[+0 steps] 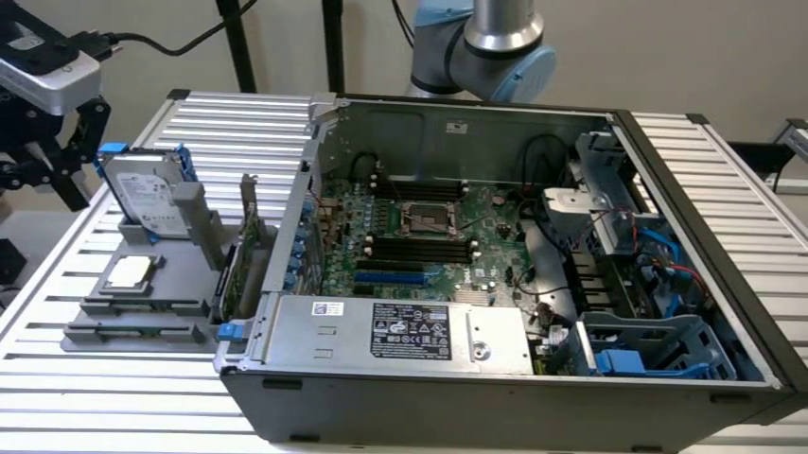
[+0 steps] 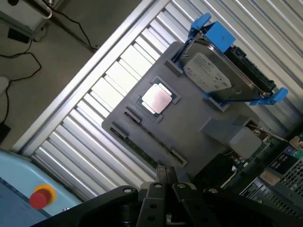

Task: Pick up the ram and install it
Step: 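Pick up the ram and move it above insertion slot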

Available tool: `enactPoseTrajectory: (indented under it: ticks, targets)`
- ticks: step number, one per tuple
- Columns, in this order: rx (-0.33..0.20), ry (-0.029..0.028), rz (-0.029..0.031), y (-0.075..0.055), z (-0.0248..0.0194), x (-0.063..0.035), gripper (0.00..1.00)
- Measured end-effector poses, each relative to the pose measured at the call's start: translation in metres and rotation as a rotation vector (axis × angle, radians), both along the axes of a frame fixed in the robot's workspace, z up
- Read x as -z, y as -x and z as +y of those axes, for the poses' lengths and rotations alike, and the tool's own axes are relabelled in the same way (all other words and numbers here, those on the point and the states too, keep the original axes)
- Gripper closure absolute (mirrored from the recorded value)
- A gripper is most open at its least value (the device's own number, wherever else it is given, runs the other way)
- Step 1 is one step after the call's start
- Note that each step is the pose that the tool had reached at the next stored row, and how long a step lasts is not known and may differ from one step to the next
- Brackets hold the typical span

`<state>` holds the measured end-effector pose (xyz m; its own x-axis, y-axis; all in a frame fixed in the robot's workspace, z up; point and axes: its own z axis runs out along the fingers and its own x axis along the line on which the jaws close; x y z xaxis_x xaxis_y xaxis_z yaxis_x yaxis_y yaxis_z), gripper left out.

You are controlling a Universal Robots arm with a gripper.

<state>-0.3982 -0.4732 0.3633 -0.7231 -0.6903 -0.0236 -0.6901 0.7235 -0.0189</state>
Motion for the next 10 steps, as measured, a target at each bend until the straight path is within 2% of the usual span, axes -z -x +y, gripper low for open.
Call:
enactPoseTrajectory:
  ticks: [10]
  targets:
    - [-0.182,0.0001,0.0000,0.0000,0.0000,0.0040,0.89]
